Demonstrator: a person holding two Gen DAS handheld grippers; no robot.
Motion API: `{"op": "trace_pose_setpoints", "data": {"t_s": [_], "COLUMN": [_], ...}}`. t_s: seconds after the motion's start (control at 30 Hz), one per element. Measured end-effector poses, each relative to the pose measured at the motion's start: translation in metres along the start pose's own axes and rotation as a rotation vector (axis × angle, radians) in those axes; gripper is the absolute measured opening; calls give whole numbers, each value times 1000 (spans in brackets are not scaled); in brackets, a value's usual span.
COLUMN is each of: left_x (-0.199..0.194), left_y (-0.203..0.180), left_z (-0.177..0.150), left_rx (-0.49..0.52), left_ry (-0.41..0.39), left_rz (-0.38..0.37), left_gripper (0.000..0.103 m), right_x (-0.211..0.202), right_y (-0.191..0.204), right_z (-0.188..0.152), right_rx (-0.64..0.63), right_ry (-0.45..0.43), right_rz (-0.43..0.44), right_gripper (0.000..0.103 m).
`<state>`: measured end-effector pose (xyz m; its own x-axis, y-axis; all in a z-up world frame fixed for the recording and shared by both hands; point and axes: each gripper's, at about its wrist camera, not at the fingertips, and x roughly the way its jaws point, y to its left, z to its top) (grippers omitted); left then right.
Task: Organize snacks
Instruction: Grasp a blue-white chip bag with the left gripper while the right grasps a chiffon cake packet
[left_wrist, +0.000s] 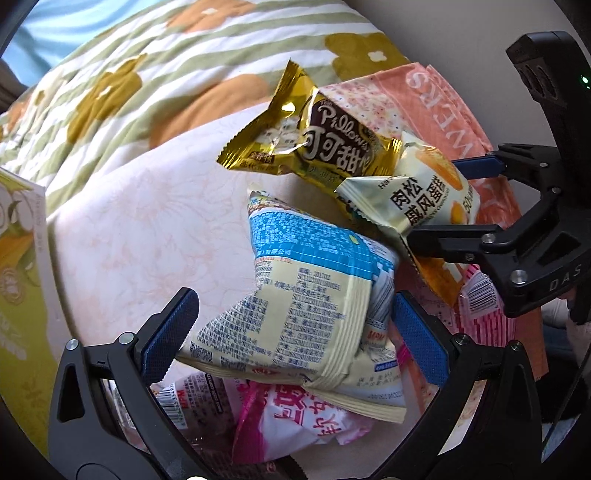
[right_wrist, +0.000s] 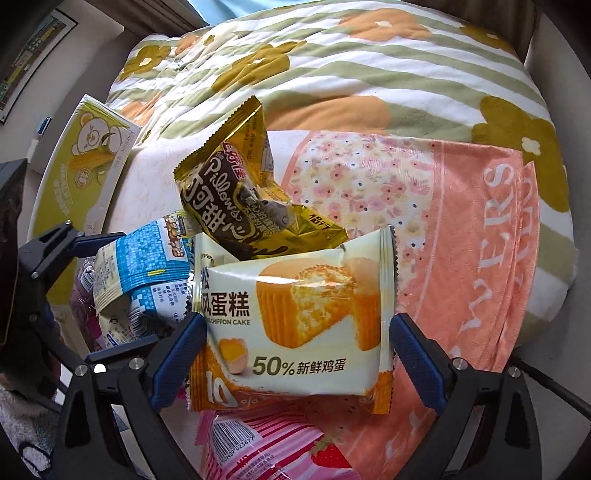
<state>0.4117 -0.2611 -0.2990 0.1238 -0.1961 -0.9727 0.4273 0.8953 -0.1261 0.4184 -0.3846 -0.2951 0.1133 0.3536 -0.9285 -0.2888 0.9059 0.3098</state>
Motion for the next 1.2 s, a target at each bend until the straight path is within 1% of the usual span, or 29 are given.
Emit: {"op": "trace_pose_setpoints", "data": {"t_s": [0.03,0.1,0.17,0.27,0.37,0.5,0.6,0.73,0.8,0.9,0.93,1.07,1.2], "left_x": [1,4,3,2,0,-9,-16,-25,-29,-36,-38,-51,-69], "left_y": [0,-1,0,-1,-1,3,9,15,17,17,18,18,19], "left_z": [0,-1,-3,-4,-5,-9,-14,-20,-22,-23,-24,-29,-34], "left_rx": [4,17,18,21,18,0,-23,-47,-63,-72,-77,-93,-110], "left_ry": [2,5,1,0,3,-6,-11,-27,-37,-52,-57,-90,-130], "left_rz": [1,-8,-45,-57,-56,-44,-50,-48,-61,-57,-57,-52,-42], "left_gripper": [102,94,87,79,76,75,75,75,75,75,75,75,75], "right_x": [0,0,0,3,6,13,13,11,10,7,6,-1,-23], "right_y": [0,-1,0,0,0,2,5,7,11,13,12,13,19], "right_z": [-1,-2,-1,1,3,5,4,1,-1,-5,-7,-11,-14], "right_rx": [3,6,1,1,2,-1,-19,-9,-11,-9,4,36,33], "right_ry": [0,0,-1,-1,0,20,16,5,0,-11,-13,-39,-92], "right_rz": [2,4,2,7,8,10,-9,-20,-21,-13,-1,-7,-11], "right_gripper": [99,99,99,99,102,103,103,102,95,83,77,75,75]}}
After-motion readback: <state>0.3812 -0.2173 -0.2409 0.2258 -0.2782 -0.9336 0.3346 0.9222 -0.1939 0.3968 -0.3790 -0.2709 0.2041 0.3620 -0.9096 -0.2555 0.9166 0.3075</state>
